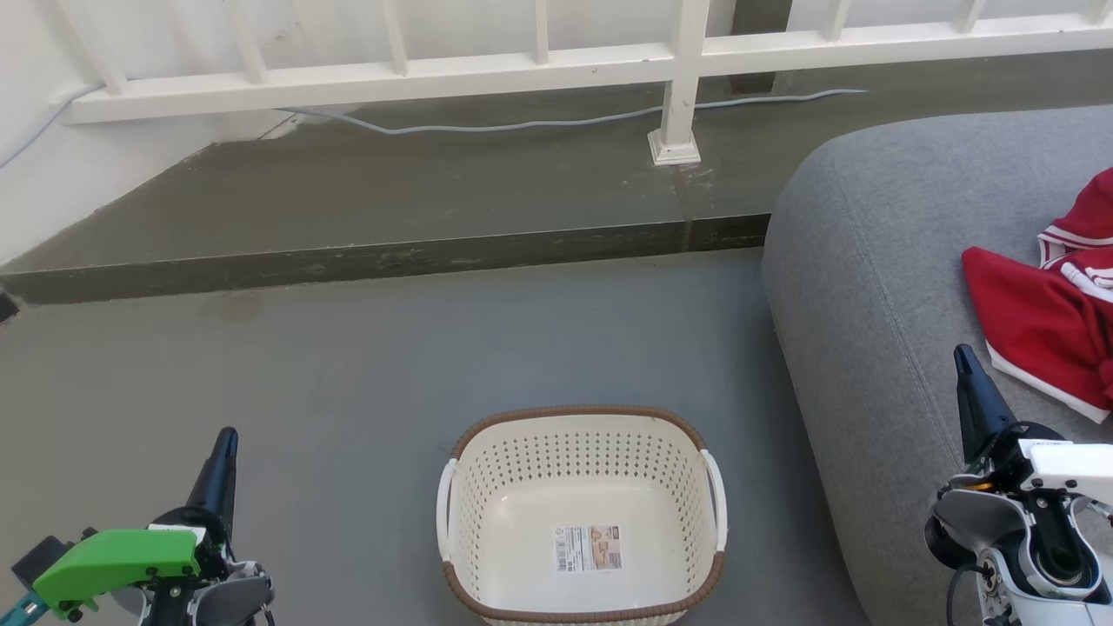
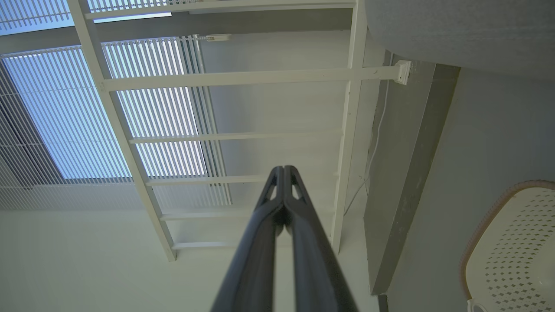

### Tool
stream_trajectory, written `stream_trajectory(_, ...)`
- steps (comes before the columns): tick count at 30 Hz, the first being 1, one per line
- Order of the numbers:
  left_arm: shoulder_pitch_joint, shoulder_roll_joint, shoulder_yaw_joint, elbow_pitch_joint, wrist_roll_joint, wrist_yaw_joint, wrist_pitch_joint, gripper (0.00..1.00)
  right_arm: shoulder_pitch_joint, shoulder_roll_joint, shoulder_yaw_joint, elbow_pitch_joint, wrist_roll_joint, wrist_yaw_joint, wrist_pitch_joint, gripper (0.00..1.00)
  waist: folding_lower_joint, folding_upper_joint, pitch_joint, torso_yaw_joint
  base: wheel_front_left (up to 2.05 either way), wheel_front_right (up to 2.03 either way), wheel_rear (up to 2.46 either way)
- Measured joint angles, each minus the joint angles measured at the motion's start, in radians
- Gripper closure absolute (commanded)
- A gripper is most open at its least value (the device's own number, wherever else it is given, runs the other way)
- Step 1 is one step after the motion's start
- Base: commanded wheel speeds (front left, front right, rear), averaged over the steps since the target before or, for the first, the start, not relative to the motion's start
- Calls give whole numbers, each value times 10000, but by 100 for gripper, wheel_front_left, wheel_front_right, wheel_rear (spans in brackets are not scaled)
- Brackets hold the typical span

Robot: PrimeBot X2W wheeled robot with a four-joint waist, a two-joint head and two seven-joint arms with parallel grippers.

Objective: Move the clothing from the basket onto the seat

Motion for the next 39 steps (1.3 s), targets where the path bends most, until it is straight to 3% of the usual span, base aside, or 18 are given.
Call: stream_trajectory(39, -6, -29, 59, 0, 2, -2, 13, 100, -1, 8, -17, 0, 0, 0, 2, 100, 0, 0, 1, 1, 0, 0, 0)
